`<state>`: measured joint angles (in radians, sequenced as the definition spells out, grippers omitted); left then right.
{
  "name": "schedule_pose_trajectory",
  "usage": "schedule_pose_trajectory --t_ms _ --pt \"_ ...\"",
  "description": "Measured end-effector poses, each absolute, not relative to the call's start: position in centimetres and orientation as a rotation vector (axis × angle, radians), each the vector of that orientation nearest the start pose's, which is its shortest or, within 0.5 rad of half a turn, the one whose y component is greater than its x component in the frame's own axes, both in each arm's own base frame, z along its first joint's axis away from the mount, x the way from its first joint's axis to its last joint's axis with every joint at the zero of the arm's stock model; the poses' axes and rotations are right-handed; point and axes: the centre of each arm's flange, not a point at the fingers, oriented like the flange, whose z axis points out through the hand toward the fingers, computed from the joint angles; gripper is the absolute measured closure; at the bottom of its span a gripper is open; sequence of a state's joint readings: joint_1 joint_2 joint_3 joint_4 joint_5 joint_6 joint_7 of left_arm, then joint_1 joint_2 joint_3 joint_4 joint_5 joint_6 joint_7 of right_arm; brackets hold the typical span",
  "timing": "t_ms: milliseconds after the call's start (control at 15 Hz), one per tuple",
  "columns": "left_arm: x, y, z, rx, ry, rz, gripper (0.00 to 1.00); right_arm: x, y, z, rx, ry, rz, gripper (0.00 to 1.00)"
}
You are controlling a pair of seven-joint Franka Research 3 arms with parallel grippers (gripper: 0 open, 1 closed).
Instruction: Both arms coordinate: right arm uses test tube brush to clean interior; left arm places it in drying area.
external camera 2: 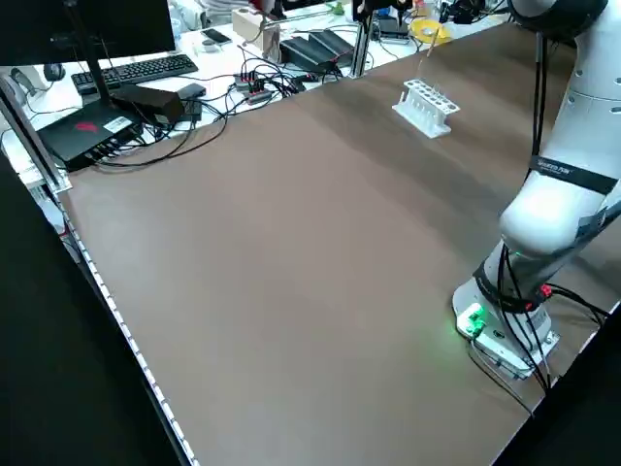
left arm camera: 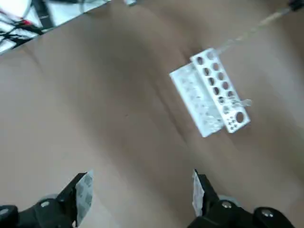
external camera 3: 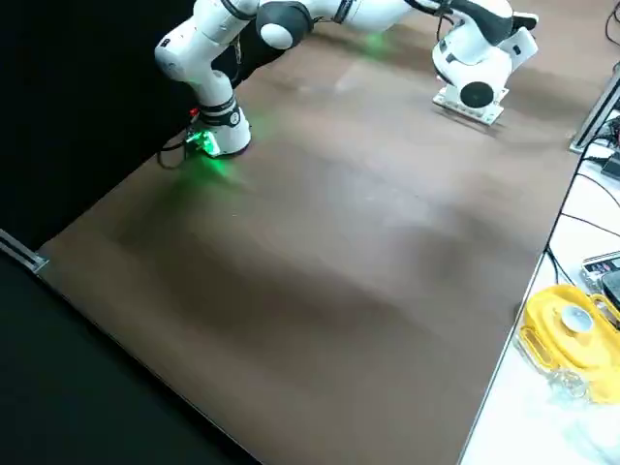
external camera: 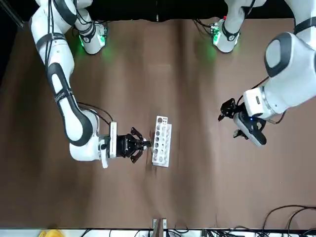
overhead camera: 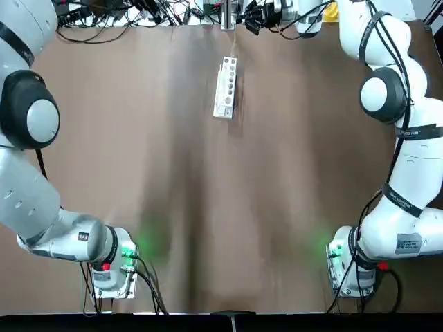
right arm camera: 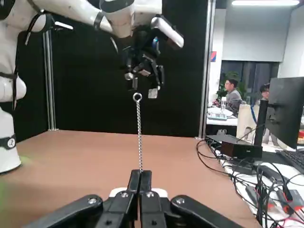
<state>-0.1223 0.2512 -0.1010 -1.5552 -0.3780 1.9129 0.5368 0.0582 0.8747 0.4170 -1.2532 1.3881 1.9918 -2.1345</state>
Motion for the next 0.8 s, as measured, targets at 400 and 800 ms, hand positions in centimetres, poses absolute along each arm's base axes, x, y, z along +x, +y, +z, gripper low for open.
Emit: schedule_pose_trajectory --t_ms 400,800 --pt "63.8 -16.6 49.0 -3.321 1.68 -0.49 0.0 71.3 29.1 30.9 -1.277 -1.288 -1.167 0.97" --pt "66.2 -14.4 39.8 -3.258 2.227 -0.97 0.0 72.3 24.2 28.7 -1.597 -1.32 -0.806 0.97"
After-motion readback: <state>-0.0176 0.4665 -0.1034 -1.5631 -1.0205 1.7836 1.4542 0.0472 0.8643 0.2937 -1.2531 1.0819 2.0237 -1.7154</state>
